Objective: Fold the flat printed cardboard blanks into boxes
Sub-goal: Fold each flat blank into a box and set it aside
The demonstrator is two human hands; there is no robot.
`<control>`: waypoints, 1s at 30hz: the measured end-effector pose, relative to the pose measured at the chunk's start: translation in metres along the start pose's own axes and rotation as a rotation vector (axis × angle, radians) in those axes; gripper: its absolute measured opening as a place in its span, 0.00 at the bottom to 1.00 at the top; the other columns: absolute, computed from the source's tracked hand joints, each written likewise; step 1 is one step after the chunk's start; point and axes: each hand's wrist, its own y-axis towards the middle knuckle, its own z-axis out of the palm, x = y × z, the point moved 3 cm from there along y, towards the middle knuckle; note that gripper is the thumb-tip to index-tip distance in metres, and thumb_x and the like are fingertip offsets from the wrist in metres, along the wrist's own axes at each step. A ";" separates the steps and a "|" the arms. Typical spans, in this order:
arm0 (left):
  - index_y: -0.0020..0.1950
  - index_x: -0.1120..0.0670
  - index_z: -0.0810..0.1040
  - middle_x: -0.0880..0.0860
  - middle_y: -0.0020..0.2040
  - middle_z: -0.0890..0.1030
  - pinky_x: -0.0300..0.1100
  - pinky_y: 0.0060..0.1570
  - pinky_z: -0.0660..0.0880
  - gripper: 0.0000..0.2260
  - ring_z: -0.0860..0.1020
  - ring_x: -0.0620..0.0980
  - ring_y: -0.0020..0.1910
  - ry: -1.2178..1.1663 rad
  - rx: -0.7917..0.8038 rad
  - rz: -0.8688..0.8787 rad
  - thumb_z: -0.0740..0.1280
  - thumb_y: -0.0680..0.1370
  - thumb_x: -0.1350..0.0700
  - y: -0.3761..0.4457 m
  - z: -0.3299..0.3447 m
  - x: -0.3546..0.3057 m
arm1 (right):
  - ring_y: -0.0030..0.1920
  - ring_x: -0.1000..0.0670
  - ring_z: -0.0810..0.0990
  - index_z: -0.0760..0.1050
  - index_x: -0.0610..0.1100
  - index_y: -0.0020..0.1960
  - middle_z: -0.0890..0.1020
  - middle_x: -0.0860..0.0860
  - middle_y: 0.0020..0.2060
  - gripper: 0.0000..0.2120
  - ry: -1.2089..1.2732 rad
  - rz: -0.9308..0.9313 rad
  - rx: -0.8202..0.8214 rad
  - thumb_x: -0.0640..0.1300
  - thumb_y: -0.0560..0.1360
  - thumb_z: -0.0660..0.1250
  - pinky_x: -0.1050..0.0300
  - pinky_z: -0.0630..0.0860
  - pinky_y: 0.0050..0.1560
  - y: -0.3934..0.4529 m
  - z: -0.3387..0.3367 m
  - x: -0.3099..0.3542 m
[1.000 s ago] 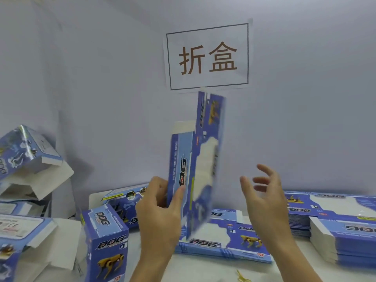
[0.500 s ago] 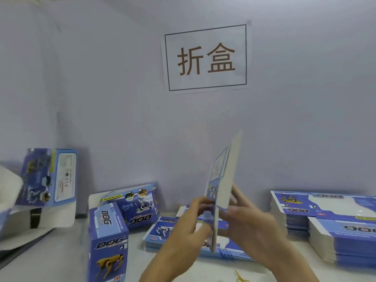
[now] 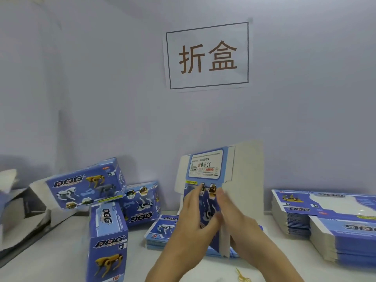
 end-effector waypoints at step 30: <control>0.66 0.17 0.55 0.24 0.72 0.58 0.39 0.65 0.74 0.49 0.62 0.40 0.76 0.243 -0.033 -0.006 0.59 0.76 0.75 -0.004 -0.059 -0.024 | 0.37 0.66 0.78 0.79 0.65 0.44 0.82 0.68 0.36 0.28 -0.660 -0.510 -0.194 0.29 0.77 0.63 0.73 0.70 0.36 -0.004 -0.034 0.037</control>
